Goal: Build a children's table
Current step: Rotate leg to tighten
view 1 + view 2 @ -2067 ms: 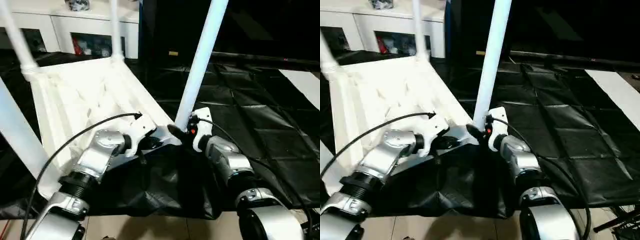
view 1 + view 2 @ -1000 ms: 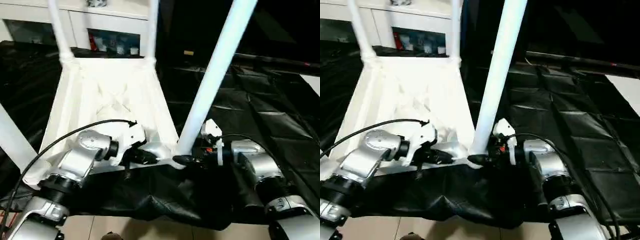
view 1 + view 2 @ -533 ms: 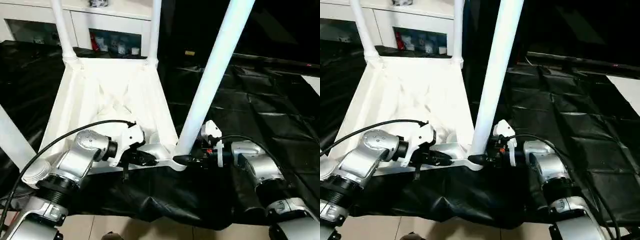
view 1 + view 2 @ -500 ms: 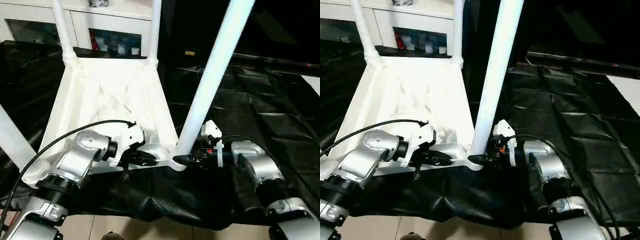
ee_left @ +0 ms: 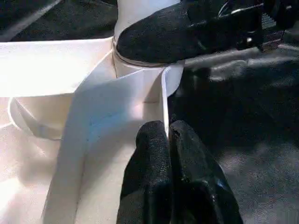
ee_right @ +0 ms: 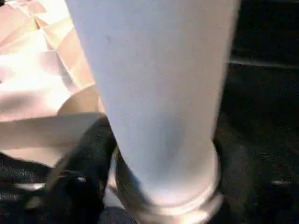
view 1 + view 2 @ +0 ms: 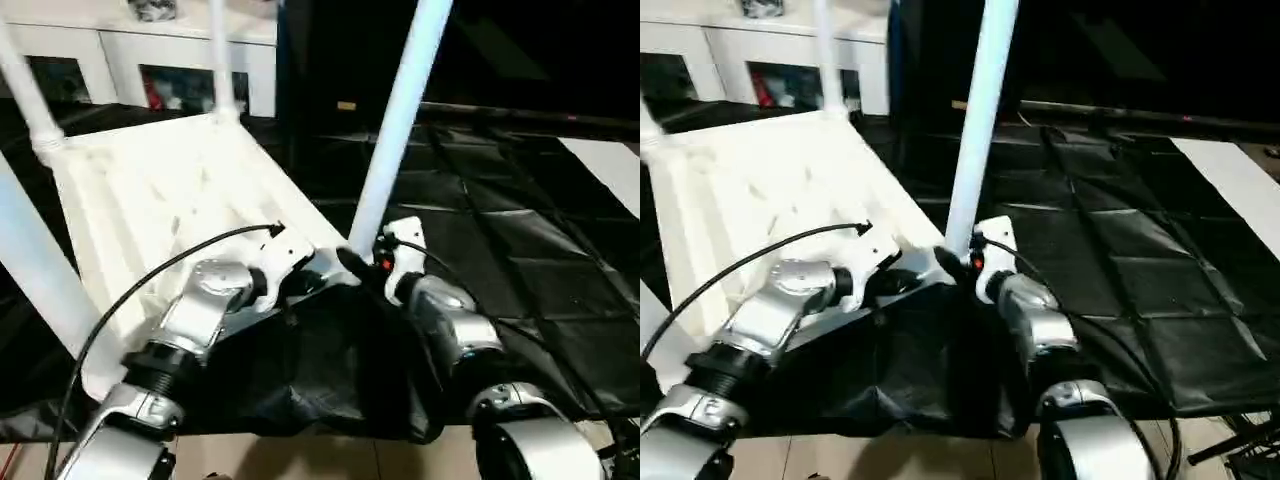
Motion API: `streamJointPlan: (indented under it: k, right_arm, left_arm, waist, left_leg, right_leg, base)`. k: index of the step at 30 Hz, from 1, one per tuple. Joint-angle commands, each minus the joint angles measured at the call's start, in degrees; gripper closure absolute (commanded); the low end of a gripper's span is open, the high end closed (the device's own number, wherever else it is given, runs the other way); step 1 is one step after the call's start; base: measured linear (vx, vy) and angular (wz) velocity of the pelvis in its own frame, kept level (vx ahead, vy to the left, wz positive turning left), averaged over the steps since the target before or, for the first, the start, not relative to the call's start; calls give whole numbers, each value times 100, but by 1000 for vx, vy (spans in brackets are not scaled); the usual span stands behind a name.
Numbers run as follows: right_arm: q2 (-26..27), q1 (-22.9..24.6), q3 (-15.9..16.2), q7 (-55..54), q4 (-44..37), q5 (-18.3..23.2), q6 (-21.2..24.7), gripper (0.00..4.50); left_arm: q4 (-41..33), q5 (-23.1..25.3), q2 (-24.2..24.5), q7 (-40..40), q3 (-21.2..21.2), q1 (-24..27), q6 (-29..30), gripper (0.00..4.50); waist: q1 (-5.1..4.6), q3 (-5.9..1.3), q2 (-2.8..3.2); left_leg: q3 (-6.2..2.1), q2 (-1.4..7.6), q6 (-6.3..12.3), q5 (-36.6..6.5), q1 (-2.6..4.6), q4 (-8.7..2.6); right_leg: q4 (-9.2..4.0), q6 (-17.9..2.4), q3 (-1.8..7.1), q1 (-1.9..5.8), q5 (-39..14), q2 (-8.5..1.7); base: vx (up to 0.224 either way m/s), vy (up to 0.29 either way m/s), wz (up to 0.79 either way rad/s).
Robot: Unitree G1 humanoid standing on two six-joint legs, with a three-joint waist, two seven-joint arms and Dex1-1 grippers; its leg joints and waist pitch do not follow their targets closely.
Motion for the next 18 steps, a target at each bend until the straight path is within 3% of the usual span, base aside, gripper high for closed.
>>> streamJointPlan:
  k: [1, 4, 8, 14, 18]
  right_arm:
    - [270, -8, 213, 263, 285, -75, 204, 106]
    - [140, -29, 278, 518, 238, -95, 141, 72]
    - [-367, 67, 595, 1671, 53, -172, 92, 71]
    - [-863, 293, 891, 3015, -315, -183, 75, 71]
    - [-1319, 422, 1061, 4096, -622, -12, 259, 71]
  left_arm:
    - [-336, -264, -359, -219, -235, -169, -278, 450]
    - [-332, -300, -230, -403, -232, -154, -447, 450]
    - [-414, -473, 76, -982, -221, -69, -685, 450]
    - [-529, -633, 346, -1549, -216, -2, -727, 450]
    - [-441, -706, 624, -1952, -215, -12, -847, 450]
  waist:
    - [29, -296, 91]
    - [50, -304, 103]
    - [89, -310, 95]
    - [185, -319, 100]
    - [230, -326, 99]
  left_leg:
    - [16, 19, -75, -2205, 26, -399]
    - [35, 13, -35, -2051, 14, -395]
    - [58, 22, 89, -1863, 24, -379]
    - [72, 46, 134, -1602, 26, -371]
    - [85, 48, 232, -1446, 24, -350]
  right_leg:
    - [-518, -851, 188, 170, -2066, -213]
    - [-489, -948, 196, 200, -1745, -207]
    - [-476, -1045, 201, 218, -1512, -208]
    - [-406, -1208, 210, 246, -1045, -203]
    - [-366, -1363, 199, 270, -712, -190]
  base:
    - [0, 0, 0]
    - [0, 0, 0]
    - [0, 0, 0]
    - [0, 0, 0]
    - [0, 0, 0]
